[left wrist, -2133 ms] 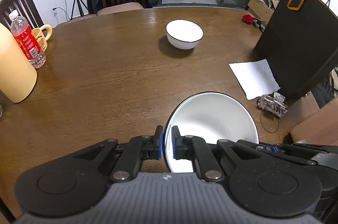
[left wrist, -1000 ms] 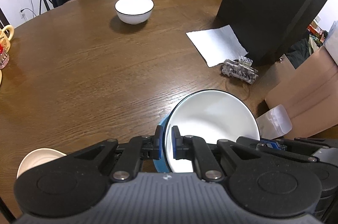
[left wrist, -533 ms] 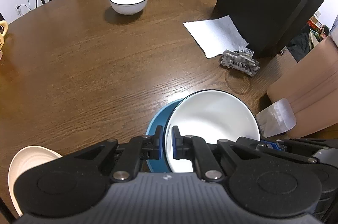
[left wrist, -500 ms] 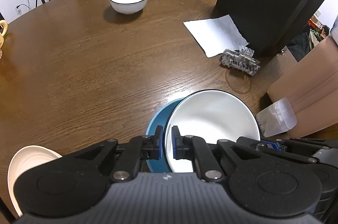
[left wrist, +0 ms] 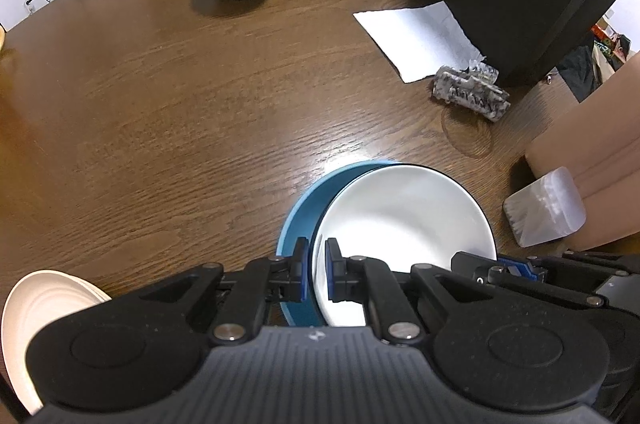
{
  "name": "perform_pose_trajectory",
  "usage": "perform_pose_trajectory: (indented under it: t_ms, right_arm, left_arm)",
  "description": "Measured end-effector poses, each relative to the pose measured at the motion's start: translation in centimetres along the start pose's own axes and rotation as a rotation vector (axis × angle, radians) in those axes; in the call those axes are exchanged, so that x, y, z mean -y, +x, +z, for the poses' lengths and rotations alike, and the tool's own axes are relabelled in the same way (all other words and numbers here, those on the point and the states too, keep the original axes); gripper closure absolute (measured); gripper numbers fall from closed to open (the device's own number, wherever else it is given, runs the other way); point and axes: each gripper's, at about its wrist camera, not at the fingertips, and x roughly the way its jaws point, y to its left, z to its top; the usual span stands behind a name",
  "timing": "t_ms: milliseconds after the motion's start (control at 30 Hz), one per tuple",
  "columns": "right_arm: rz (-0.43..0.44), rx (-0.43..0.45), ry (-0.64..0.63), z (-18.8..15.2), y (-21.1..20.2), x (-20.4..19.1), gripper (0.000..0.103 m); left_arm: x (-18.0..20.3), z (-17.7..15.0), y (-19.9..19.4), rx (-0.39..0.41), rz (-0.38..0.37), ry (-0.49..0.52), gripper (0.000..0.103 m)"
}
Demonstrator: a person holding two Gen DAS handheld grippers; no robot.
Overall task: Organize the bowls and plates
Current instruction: 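Lower the white bowl into the blue bowl with both grippers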
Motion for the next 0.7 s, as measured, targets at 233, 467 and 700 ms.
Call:
perform_pose_trajectory:
  t_ms: [233,467,700]
  right_arm:
    - [0.002,-0.012,-0.01,0.2,1.1,0.1,0.095]
    - [0.006,-0.029,-0.019,0.3,2.0,0.3,0.095]
    - [0.008,-0.037,-0.027,0.5,2.5,0.4,0.095]
  left_arm:
    - [-0.1,0.2,1.3,-0.023,0.002,0.009,0.094]
    - [0.0,0.2,2.3,-0.046,0.009,0.026,0.094]
    - [0.0,0.4,2.9,-0.061,0.011,0.03,0.094]
